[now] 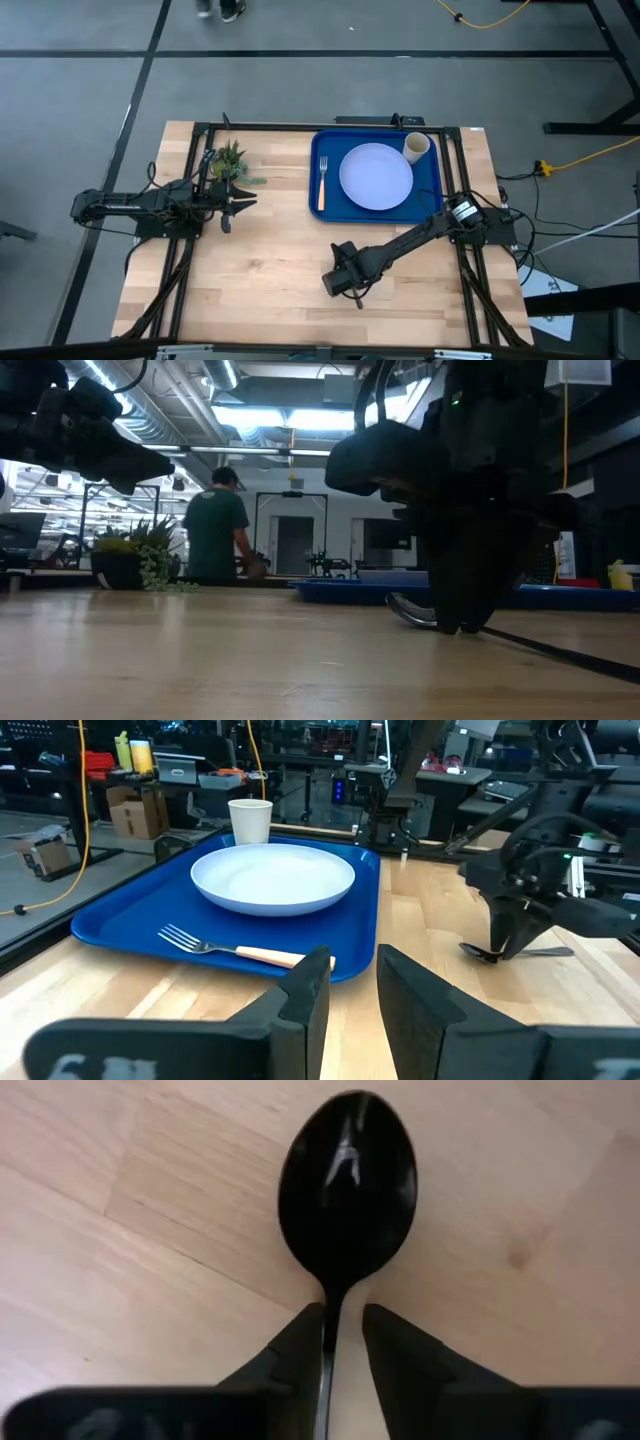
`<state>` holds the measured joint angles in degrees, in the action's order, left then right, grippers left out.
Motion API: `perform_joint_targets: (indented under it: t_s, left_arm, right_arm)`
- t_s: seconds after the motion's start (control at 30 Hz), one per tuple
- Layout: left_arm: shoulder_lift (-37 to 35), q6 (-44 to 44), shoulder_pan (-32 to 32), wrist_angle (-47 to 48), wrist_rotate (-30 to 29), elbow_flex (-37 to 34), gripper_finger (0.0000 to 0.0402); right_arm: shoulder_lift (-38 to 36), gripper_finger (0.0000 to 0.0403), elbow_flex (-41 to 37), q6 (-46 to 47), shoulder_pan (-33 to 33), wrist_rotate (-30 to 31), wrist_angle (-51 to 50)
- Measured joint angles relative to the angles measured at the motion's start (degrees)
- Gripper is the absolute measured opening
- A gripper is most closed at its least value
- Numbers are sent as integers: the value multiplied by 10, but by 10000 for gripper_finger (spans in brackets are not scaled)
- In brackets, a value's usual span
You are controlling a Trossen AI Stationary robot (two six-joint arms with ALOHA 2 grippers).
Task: Pick and place plate/cup/fork/spoon on tray
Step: Put the black spoon in between the yellow fork and purple plate on the blue serving tray
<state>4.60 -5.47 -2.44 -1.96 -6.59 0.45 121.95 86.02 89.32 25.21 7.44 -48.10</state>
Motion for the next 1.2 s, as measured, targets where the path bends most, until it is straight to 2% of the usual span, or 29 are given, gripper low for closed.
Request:
perform_joint_targets:
  t_s: [0.27,0.43,0.7,0.9,1.0,1.2]
  left_arm:
    - [0,0,0,0,0,0,79]
    - [0,0,0,0,0,0,79]
    - [0,0,0,-2,0,0,79]
    - [0,0,0,-2,0,0,79]
    - [0,0,0,-2,0,0,79]
    - [0,0,0,-2,0,0,79]
  right_arm:
    - [0,13,-1,-31,-16,-1,0]
    - [0,9,7,-56,-31,1,3]
    - [-38,3,67,-119,-71,96,-41]
    - [-79,3,82,-154,-168,184,-61]
    - [-80,3,82,-168,-239,174,-42]
    - [-57,4,82,-217,-346,73,17]
